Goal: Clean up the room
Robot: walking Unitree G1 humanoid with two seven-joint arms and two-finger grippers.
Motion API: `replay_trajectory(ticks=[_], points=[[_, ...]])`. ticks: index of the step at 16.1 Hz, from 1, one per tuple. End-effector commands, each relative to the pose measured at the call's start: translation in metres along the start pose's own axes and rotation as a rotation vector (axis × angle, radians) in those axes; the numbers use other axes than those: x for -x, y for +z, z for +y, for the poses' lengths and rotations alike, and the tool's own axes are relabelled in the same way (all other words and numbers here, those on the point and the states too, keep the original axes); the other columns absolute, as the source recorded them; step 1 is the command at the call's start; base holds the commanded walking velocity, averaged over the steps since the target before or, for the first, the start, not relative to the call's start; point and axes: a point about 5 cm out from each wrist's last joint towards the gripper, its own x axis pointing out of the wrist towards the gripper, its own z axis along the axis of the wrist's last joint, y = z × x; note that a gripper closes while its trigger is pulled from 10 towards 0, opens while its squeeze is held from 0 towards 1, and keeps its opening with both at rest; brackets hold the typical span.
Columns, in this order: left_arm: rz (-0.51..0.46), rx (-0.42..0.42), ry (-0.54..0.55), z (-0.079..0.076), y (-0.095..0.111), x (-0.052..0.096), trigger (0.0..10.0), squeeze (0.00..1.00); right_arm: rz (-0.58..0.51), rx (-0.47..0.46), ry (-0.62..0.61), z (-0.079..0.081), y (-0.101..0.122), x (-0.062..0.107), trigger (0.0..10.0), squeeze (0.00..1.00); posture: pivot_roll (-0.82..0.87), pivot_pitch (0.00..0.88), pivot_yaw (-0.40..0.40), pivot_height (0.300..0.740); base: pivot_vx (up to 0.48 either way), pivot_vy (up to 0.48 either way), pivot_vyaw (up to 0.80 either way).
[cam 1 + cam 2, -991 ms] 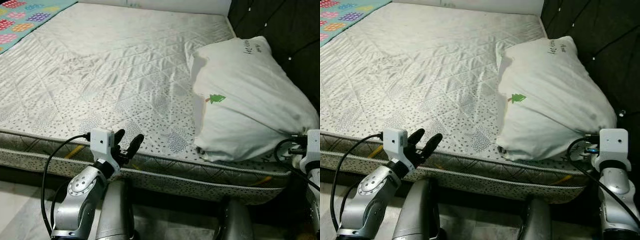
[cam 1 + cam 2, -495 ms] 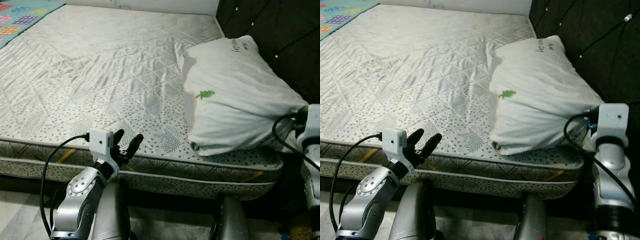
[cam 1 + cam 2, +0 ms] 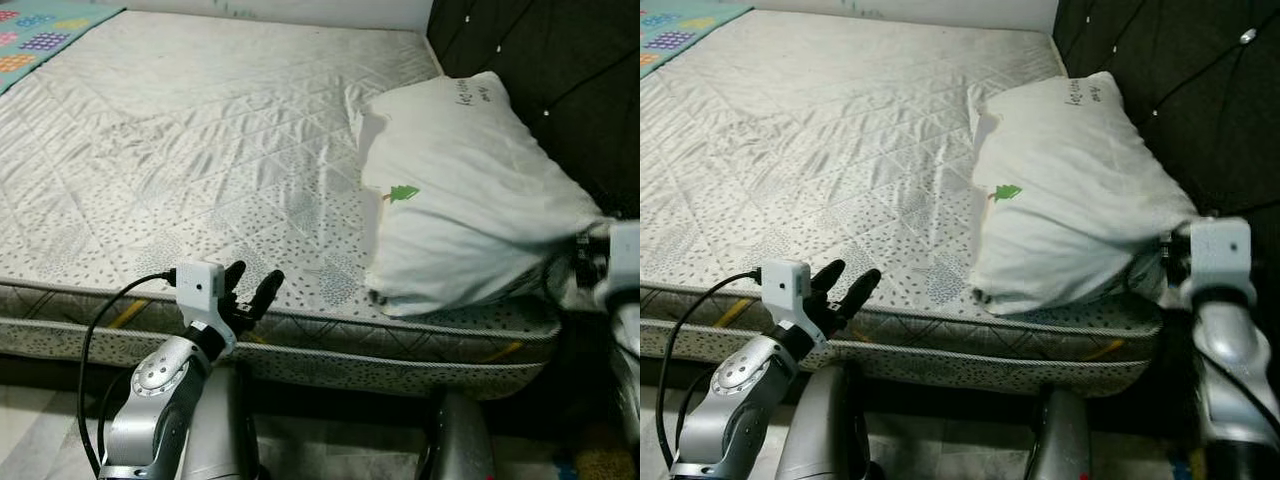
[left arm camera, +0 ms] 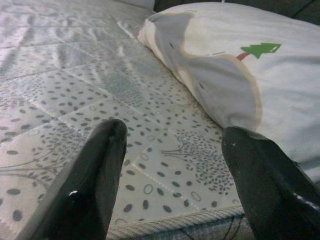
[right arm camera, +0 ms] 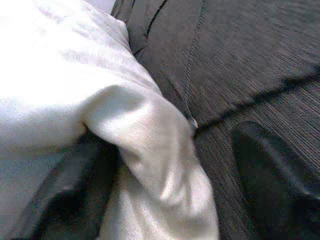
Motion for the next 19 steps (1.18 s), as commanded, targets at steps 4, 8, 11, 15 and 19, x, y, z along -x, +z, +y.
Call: replay_trajectory(ticks=[4, 8, 11, 15, 19], points=[[0.0, -0.015, -0.018, -0.001, 0.003, -0.004, 10.0, 0.0, -0.076, -0.014, 0.036, -0.007, 0.012, 0.02, 10.0, 1.0, -0.09, 0.022, -0.026, 0.48, 0.0, 0.0, 0.0], [-0.003, -0.02, -0.031, -0.002, 0.005, -0.008, 10.0, 0.0, -0.181, -0.14, 0.062, 0.013, 0.049, 0.018, 10.0, 1.0, -0.09, 0.015, -0.018, 0.48, 0.0, 0.0, 0.0], [-0.009, -0.021, -0.026, -0.001, 0.006, -0.008, 10.0, 0.0, -0.262, -0.236, 0.075, 0.029, 0.084, 0.005, 10.0, 1.0, -0.08, 0.008, -0.024, 0.48, 0.0, 0.0, 0.0], [-0.012, -0.018, -0.022, -0.001, 0.006, -0.008, 10.0, 0.0, -0.266, -0.27, 0.093, 0.038, 0.091, 0.0, 10.0, 1.0, -0.08, 0.008, -0.025, 0.48, 0.0, 0.0, 0.0], [-0.012, -0.018, -0.022, -0.001, 0.006, -0.008, 10.0, 0.0, -0.266, -0.27, 0.093, 0.038, 0.091, 0.0, 10.0, 1.0, -0.08, 0.008, -0.025, 0.48, 0.0, 0.0, 0.0]])
